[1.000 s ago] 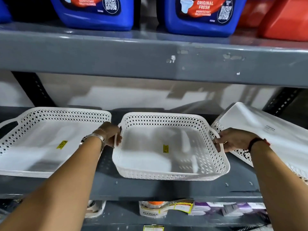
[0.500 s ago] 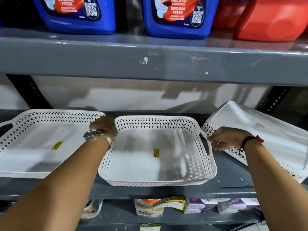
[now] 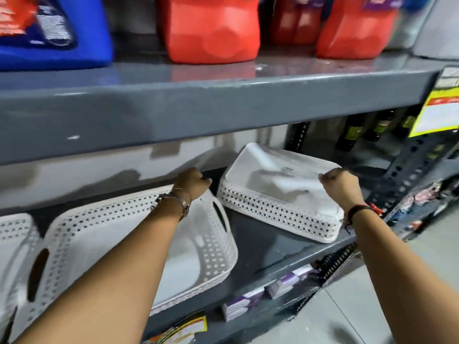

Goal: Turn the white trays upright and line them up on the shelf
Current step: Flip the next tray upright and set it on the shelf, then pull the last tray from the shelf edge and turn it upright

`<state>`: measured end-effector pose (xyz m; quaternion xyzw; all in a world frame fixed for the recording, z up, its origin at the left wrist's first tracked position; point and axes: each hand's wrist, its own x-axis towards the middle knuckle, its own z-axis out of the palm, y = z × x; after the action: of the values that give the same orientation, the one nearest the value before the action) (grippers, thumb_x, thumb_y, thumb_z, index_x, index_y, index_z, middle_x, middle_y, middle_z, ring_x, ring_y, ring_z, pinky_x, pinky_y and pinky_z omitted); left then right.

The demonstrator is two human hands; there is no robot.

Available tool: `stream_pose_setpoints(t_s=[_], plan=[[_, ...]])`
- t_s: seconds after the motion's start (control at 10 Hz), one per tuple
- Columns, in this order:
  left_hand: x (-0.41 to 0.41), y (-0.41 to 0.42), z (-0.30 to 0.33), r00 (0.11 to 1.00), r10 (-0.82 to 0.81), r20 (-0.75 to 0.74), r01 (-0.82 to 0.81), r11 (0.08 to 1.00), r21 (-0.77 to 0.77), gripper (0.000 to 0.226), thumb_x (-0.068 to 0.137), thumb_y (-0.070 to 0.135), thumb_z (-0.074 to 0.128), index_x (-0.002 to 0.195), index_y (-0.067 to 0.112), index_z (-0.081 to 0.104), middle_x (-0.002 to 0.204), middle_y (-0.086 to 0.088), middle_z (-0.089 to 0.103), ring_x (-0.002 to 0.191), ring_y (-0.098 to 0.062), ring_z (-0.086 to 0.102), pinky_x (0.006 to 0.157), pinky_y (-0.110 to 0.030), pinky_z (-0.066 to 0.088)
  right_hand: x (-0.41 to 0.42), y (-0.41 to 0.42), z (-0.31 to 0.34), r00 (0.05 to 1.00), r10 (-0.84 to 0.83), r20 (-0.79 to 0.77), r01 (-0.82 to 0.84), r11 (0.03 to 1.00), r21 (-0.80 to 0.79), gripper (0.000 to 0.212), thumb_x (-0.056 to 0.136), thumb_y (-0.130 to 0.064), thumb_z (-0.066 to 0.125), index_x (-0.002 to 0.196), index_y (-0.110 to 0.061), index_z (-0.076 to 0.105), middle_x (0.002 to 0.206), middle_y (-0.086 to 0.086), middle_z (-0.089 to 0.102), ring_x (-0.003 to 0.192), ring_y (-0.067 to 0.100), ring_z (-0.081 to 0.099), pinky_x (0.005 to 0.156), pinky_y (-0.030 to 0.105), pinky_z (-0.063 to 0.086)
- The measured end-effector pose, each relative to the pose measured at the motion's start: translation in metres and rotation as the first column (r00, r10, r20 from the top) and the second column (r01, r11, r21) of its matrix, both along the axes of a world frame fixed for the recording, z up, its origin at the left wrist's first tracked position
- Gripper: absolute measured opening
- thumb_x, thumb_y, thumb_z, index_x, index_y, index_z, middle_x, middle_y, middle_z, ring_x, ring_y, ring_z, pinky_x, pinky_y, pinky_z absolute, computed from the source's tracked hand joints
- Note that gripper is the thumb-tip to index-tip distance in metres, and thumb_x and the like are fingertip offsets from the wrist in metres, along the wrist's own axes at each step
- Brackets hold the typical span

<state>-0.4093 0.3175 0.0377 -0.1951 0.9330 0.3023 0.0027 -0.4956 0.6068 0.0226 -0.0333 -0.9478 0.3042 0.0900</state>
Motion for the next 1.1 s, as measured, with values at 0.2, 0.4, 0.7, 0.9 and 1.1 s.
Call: stream_pose_setpoints(t_s=[0.2, 0.4, 0.7, 0.9, 1.1], plan=[[-0.067, 0.039, -0.015, 0.996, 0.045, -0.081, -0.039, 0.997, 0.07, 0.053, 0.087, 0.033, 0.049, 0.13, 0.001, 0.048, 0.13, -0.023, 0.057, 0.12, -0.038, 0.053, 0.099, -0.04, 0.046, -0.037, 0.042, -0.02, 0.975, -0.084, 0.205, 0.108, 0.988, -0.109, 0.06, 0.094, -0.035, 0.045, 0.13, 0.012, 0.041, 0.136, 0.032, 0.045, 0.129, 0.041, 0.039, 0.104, 0.04, 0.034], [-0.12, 0.052, -0.038, 0.984, 0.175, -0.003, -0.175, 0.985, 0.001, 0.067, 0.095, 0.05, 0.027, 0.136, -0.001, 0.043, 0.137, -0.029, 0.048, 0.125, -0.041, 0.048, 0.106, -0.043, 0.039, -0.078, 0.071, -0.064, 0.878, -0.032, 0.477, 0.223, 0.91, -0.35, 0.098, 0.077, -0.078, 0.014, 0.136, -0.007, 0.046, 0.136, 0.014, 0.05, 0.126, 0.028, 0.047, 0.111, 0.044, 0.032], [-0.148, 0.058, -0.063, 0.945, 0.296, 0.139, -0.322, 0.913, 0.25, 0.085, 0.092, 0.061, 0.012, 0.146, -0.003, 0.027, 0.152, -0.023, 0.03, 0.14, -0.037, 0.031, 0.117, -0.041, 0.024, -0.112, 0.097, -0.1, 0.842, 0.115, 0.527, 0.245, 0.789, -0.563, 0.088, 0.063, -0.087, 0.033, 0.125, -0.03, 0.055, 0.131, 0.008, 0.056, 0.125, 0.029, 0.051, 0.107, 0.044, 0.039], [-0.144, 0.045, -0.063, 0.864, 0.482, 0.149, -0.456, 0.619, 0.64, 0.111, 0.07, 0.087, 0.014, 0.146, 0.008, 0.03, 0.152, -0.015, 0.034, 0.139, -0.033, 0.034, 0.117, -0.045, 0.026, -0.112, 0.092, -0.05, 0.91, 0.203, 0.362, 0.095, 0.746, -0.659, 0.042, 0.091, -0.031, 0.041, 0.061, -0.014, 0.064, 0.039, -0.003, 0.061, 0.048, 0.015, 0.057, 0.053, 0.024, 0.047], [-0.121, 0.045, -0.017, 0.844, 0.527, -0.099, -0.102, 0.339, 0.935, 0.082, 0.088, 0.066, 0.008, 0.119, 0.009, 0.057, 0.129, -0.022, 0.057, 0.107, -0.033, 0.056, 0.099, -0.045, 0.042, -0.129, 0.092, 0.006, 0.985, 0.162, 0.063, -0.019, 0.46, -0.887, 0.023, 0.091, -0.017, 0.039, 0.09, -0.019, 0.061, 0.043, -0.022, 0.063, 0.043, -0.007, 0.06, 0.076, 0.023, 0.055]])
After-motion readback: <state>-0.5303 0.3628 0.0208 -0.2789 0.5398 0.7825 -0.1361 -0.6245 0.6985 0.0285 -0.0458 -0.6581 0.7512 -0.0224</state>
